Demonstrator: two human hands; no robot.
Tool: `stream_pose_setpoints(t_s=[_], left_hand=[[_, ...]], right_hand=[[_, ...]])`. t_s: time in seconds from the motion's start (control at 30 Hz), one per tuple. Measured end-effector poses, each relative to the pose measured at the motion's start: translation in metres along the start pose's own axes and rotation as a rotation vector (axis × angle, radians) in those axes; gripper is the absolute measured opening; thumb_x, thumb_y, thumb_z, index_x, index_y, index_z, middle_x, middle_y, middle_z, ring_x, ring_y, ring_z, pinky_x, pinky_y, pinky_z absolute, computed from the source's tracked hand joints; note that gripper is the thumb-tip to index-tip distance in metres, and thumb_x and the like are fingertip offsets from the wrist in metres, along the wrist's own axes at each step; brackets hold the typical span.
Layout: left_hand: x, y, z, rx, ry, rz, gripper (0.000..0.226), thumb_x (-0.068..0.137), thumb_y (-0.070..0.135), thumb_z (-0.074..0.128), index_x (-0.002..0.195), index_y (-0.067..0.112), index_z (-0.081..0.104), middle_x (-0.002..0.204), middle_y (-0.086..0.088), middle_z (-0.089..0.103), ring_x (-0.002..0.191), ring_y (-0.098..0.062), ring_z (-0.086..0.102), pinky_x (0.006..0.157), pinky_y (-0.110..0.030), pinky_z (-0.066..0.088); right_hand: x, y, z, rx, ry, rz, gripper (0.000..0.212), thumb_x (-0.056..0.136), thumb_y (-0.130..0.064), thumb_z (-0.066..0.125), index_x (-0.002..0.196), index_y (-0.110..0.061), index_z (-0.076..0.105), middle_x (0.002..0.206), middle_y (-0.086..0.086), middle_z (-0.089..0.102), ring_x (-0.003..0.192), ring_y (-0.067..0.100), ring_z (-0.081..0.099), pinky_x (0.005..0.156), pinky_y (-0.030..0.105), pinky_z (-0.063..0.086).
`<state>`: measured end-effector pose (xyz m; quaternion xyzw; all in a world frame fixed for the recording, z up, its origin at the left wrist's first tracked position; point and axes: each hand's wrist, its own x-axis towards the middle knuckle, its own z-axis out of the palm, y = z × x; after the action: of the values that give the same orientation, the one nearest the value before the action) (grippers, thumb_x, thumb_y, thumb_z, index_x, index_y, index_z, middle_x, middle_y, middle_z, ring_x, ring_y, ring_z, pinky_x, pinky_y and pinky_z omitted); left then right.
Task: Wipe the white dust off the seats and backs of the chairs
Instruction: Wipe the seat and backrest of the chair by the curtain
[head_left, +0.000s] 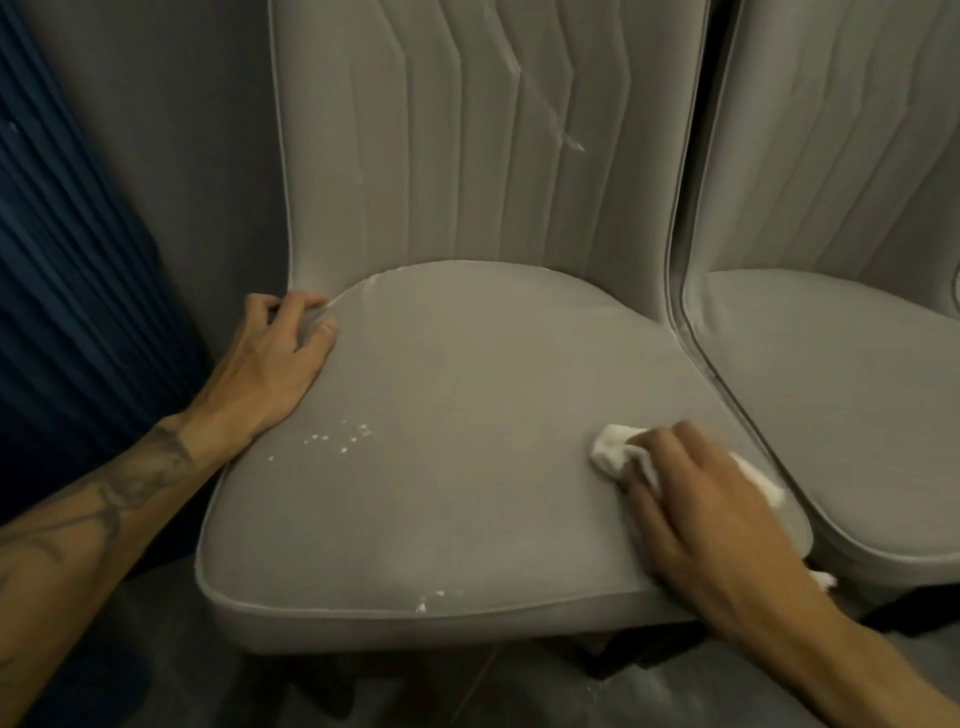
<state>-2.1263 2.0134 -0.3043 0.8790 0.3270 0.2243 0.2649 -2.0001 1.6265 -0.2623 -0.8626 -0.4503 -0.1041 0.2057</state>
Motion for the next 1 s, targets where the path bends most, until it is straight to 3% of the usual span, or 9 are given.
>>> stream_pose_setpoints(t_s=[0.1, 0.2, 0.37, 0.5, 0.63, 0.77, 0.87, 1.0], left_hand=[[0.0, 0.002, -0.001, 0.01, -0.013, -0.005, 0.038, 0.105, 0.06, 0.039, 0.136, 0.04, 0.046, 0.125, 0.005, 0.031, 0.119, -0.029, 0.05, 0.104, -0.045, 0.04], [0.001, 0.001, -0.003, 0.015, -0.026, -0.012, 0.037, 0.105, 0.061, 0.039, 0.136, 0.041, 0.045, 0.124, 0.007, 0.03, 0.12, -0.032, 0.051, 0.103, -0.045, 0.04], [0.001, 0.001, -0.002, 0.02, -0.016, -0.006, 0.037, 0.104, 0.06, 0.04, 0.135, 0.041, 0.046, 0.124, 0.005, 0.031, 0.124, -0.037, 0.051, 0.11, -0.049, 0.039], [0.0, 0.003, -0.002, 0.012, -0.016, -0.007, 0.039, 0.105, 0.061, 0.039, 0.137, 0.04, 0.046, 0.126, 0.003, 0.033, 0.126, -0.035, 0.05, 0.11, -0.047, 0.039], [-0.002, 0.008, -0.004, 0.015, -0.028, -0.023, 0.04, 0.105, 0.061, 0.039, 0.137, 0.039, 0.047, 0.134, -0.003, 0.037, 0.127, -0.034, 0.049, 0.111, -0.048, 0.039], [-0.003, 0.012, -0.006, 0.042, -0.033, -0.029, 0.041, 0.105, 0.06, 0.039, 0.138, 0.037, 0.047, 0.136, -0.007, 0.037, 0.127, -0.037, 0.049, 0.111, -0.05, 0.04], [-0.002, 0.01, -0.005, 0.039, -0.034, -0.034, 0.041, 0.105, 0.061, 0.039, 0.138, 0.038, 0.046, 0.137, -0.006, 0.037, 0.126, -0.036, 0.05, 0.108, -0.049, 0.04], [-0.002, 0.01, -0.003, 0.003, -0.013, -0.035, 0.042, 0.105, 0.06, 0.039, 0.139, 0.036, 0.047, 0.137, -0.005, 0.037, 0.126, -0.035, 0.05, 0.109, -0.047, 0.039]], right_hand=[[0.008, -0.064, 0.024, 0.083, -0.014, -0.207, 0.007, 0.098, -0.019, 0.056, 0.093, -0.019, 0.052, 0.091, 0.0, 0.048, 0.081, 0.024, 0.046, 0.076, 0.044, 0.039], [0.019, -0.105, 0.04, 0.148, -0.107, -0.395, 0.009, 0.097, -0.027, 0.051, 0.099, -0.019, 0.048, 0.097, 0.002, 0.045, 0.081, 0.02, 0.039, 0.075, 0.038, 0.037], [0.006, -0.047, 0.015, 0.159, -0.181, -0.352, 0.012, 0.105, -0.03, 0.044, 0.105, -0.02, 0.052, 0.102, -0.002, 0.046, 0.09, 0.02, 0.047, 0.084, 0.04, 0.042], [0.002, -0.001, -0.003, 0.075, -0.084, -0.199, 0.018, 0.102, -0.029, 0.047, 0.096, -0.014, 0.054, 0.093, -0.001, 0.047, 0.081, 0.022, 0.047, 0.074, 0.049, 0.043], [0.02, -0.064, 0.03, 0.127, -0.059, -0.301, 0.008, 0.101, -0.019, 0.053, 0.095, -0.014, 0.052, 0.096, 0.004, 0.048, 0.083, 0.022, 0.044, 0.079, 0.044, 0.04], [0.037, -0.111, 0.048, 0.218, -0.153, -0.457, 0.015, 0.103, -0.027, 0.049, 0.101, -0.012, 0.052, 0.1, 0.007, 0.05, 0.084, 0.023, 0.044, 0.08, 0.04, 0.039], [0.029, -0.068, 0.025, 0.178, -0.229, -0.472, 0.017, 0.104, -0.027, 0.047, 0.103, -0.01, 0.053, 0.102, 0.007, 0.05, 0.089, 0.026, 0.048, 0.085, 0.043, 0.041], [0.023, -0.002, -0.005, 0.1, -0.21, -0.323, 0.021, 0.105, -0.027, 0.045, 0.1, -0.01, 0.054, 0.099, 0.004, 0.05, 0.089, 0.025, 0.05, 0.085, 0.047, 0.043]])
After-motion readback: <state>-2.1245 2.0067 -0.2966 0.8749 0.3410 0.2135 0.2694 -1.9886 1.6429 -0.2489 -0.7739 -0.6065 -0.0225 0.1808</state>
